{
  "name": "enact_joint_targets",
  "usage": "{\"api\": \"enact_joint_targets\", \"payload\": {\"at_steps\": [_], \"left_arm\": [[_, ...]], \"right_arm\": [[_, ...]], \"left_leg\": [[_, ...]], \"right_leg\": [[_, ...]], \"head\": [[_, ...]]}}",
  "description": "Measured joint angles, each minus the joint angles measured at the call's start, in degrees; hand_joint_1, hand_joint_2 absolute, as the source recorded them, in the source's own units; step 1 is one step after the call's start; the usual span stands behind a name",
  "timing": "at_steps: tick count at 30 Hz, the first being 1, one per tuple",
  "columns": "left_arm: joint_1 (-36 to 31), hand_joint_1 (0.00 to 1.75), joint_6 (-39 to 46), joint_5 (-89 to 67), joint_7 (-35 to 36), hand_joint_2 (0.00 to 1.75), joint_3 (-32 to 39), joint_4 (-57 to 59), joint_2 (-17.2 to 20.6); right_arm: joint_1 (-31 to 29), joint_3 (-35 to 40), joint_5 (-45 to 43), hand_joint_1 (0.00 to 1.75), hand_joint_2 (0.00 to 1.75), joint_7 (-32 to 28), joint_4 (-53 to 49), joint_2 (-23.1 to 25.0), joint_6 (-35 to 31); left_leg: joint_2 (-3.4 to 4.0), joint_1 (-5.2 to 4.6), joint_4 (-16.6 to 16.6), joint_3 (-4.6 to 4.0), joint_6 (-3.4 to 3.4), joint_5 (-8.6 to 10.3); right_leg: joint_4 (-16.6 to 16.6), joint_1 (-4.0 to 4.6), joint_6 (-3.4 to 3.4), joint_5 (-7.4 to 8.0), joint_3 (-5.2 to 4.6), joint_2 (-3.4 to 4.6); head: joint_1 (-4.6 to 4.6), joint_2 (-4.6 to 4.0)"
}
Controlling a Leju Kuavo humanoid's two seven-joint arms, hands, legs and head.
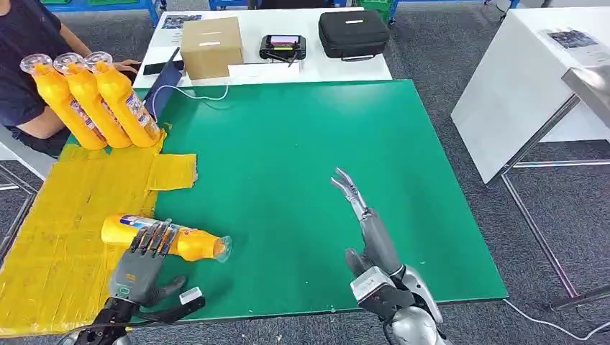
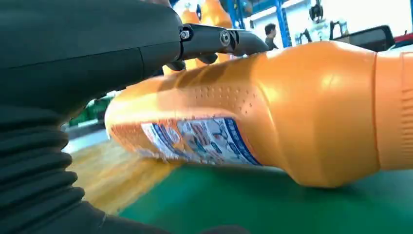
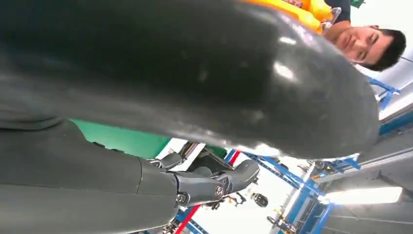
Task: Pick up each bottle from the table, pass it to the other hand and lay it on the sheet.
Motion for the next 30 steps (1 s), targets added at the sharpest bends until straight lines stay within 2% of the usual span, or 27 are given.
{"api": "enact_joint_targets", "payload": {"at_steps": [10,14,16,18,21,24,26,28,30], "left_arm": [[0.8,0.00,0.2,2.2,-0.6,0.00,2.0,-0.3,-2.3],[3.7,0.00,-0.4,15.8,-5.4,0.00,4.8,-5.2,-5.8],[7.0,0.00,-2.8,28.6,-11.9,0.00,6.3,-11.2,-8.5],[10.9,0.00,-4.6,42.1,-21.6,0.00,7.4,-19.1,-11.5],[17.5,0.00,-6.9,57.4,-33.1,0.00,7.6,-32.3,-16.8],[21.8,0.00,-3.4,60.2,-33.3,0.00,4.6,-41.6,-18.9],[23.2,0.00,-2.5,61.0,-33.3,0.00,2.4,-45.2,-19.0],[23.2,0.00,-3.9,60.6,-32.7,0.00,0.1,-46.4,-19.0],[21.8,0.00,-6.0,55.7,-29.7,0.00,-3.8,-46.1,-18.6]], "right_arm": [[0.0,0.0,0.5,0.00,0.00,0.3,0.4,0.0,0.0],[1.9,0.0,6.5,0.00,0.00,-0.1,0.3,0.6,-3.3],[3.7,0.0,9.4,0.00,0.00,-1.5,0.0,1.7,-5.7],[5.5,0.2,8.5,0.00,0.00,-4.9,0.0,3.1,-8.7],[8.2,1.0,2.8,0.00,0.00,-15.4,-0.6,4.7,-18.4],[10.3,2.8,0.0,0.00,0.00,-18.9,-2.1,4.7,-24.4],[11.3,3.7,-1.2,0.00,0.00,-19.0,-3.0,4.7,-25.4],[12.4,4.4,-3.0,0.00,0.00,-18.9,-4.0,4.3,-25.7],[13.4,4.5,-4.4,0.00,0.00,-18.9,-5.0,3.9,-25.7]], "left_leg": [[0.01,0.00,0.0,-0.06,0.00,-0.01],[0.03,0.00,0.0,-0.11,0.00,-0.01],[0.11,0.00,0.0,-0.23,0.00,-0.03],[0.15,-0.02,0.0,-0.33,-0.01,-0.05],[0.18,-0.04,0.0,-0.39,0.00,-0.22],[0.14,-0.03,0.0,-0.38,0.00,-0.33],[0.13,-0.02,0.0,-0.34,0.00,-0.35],[0.09,0.00,0.0,-0.20,-0.01,-0.37],[0.01,0.00,0.0,-0.18,0.00,-0.39]], "right_leg": [[0.0,0.01,0.00,-0.01,-0.08,0.00],[0.0,0.01,0.00,-0.01,-0.15,0.01],[0.0,0.01,0.00,-0.01,-0.26,0.06],[0.0,0.00,0.00,-0.01,-0.36,0.08],[0.0,-0.01,0.15,-0.11,-0.46,0.08],[0.0,0.00,0.16,-0.18,-0.44,0.08],[0.0,0.00,0.14,-0.20,-0.45,0.08],[0.0,0.01,0.09,-0.30,-0.91,0.05],[0.0,0.00,0.07,-0.37,-0.85,-0.02]], "head": [[0.00,0.00],[0.00,0.00],[0.00,0.00],[0.00,0.00],[-0.04,0.00],[0.00,0.00],[-0.04,0.00],[-0.02,0.00],[0.00,0.00]]}}
